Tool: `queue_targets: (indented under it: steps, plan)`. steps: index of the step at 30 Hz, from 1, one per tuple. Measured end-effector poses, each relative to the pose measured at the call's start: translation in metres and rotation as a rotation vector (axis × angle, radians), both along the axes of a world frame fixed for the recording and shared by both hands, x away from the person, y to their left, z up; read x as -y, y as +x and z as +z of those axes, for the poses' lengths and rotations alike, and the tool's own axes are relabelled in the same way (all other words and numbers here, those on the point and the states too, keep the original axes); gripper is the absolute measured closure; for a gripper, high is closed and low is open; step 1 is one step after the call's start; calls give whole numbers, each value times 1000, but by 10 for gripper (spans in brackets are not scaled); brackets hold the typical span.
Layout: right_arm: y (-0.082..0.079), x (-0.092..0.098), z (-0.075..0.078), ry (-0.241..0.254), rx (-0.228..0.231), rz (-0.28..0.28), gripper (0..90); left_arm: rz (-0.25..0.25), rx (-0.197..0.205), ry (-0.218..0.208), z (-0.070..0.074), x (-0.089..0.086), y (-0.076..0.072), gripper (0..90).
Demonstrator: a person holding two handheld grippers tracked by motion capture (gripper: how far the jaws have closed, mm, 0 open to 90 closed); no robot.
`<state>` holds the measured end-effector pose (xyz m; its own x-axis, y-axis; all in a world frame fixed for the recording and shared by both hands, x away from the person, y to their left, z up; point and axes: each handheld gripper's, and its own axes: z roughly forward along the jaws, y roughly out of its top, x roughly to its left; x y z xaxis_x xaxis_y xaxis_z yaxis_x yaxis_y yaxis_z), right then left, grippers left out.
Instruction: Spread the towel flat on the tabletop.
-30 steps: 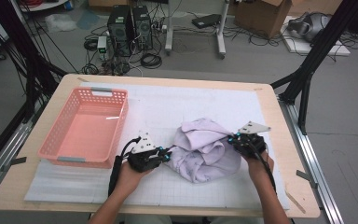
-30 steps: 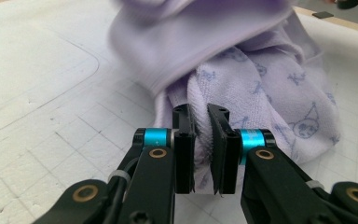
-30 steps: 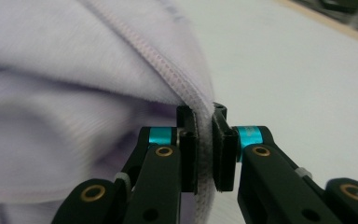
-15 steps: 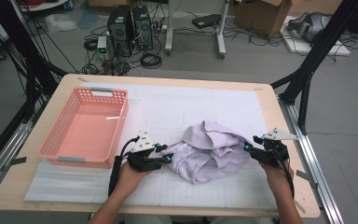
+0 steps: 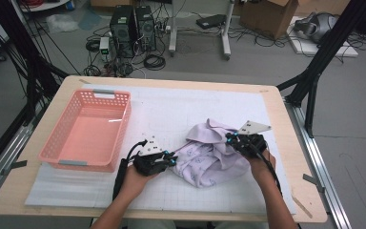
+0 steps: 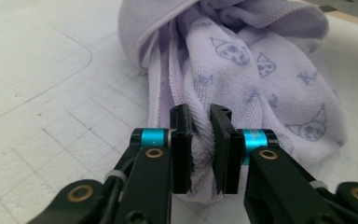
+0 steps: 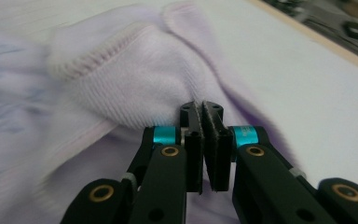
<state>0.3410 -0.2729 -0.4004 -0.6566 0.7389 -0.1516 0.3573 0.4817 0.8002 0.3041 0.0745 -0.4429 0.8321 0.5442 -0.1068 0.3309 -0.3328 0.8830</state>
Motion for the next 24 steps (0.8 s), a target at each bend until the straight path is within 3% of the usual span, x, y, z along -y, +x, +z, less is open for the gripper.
queue_targets:
  steps: [3, 5, 6, 7, 8, 9, 10, 11, 12, 13, 14, 15, 17, 19, 21, 22, 23, 24]
  plan:
    - [7, 22, 1, 32, 6, -106, 880, -10, 4, 0, 1, -2, -2, 805]
    - [10, 37, 1, 27, 11, -185, 881, -13, 4, -3, 1, -3, -3, 807]
    - [12, 52, 1, 19, 6, -289, 881, -13, 4, -5, 2, -4, -4, 809]
    - [12, 52, 1, 19, 6, -289, 881, -18, 4, -8, 2, -5, -5, 809]
    - [13, 66, 1, 22, -2, -370, 880, -21, -1, -10, 1, -9, -8, 810]
    - [13, 66, 1, 22, -2, -370, 880, -21, -1, -10, 1, -9, -8, 811]
    - [12, 77, -1, 51, -36, -410, 879, -22, -2, -13, 1, -10, -9, 810]
    - [12, 77, -1, 51, -36, -410, 879, -26, -5, -16, 1, -11, -10, 810]
    - [8, 81, -3, 28, -33, -445, 850, -30, -7, -15, 1, -13, -10, 809]
    - [8, 81, -3, 28, -33, -445, 850, -31, -13, -19, 1, -14, -10, 809]
    - [3, 85, -3, 68, -47, -447, 751, -35, -17, -28, 1, -14, -10, 772]
    - [3, 85, -3, 68, -47, -447, 751, -33, -16, -34, 2, -14, -9, 772]
    - [-4, 85, -3, 98, -46, -404, 683, -8, -41, -55, 3, -14, -7, 607]
    - [-14, 80, -3, 93, -33, -356, 618, 12, -52, -72, 4, -15, -4, 508]
    - [-26, 74, -3, 108, -19, -294, 559, 22, -45, -85, 7, -17, -2, 471]
    - [-37, 67, -4, 124, -17, -218, 518, 27, -41, -87, 8, -17, -1, 470]
    - [-37, 67, -4, 124, -17, -218, 518, 33, -35, -97, 9, -17, 1, 470]
    - [-44, 57, -6, 141, -37, -134, 478, 41, -28, -109, 9, -17, 2, 469]
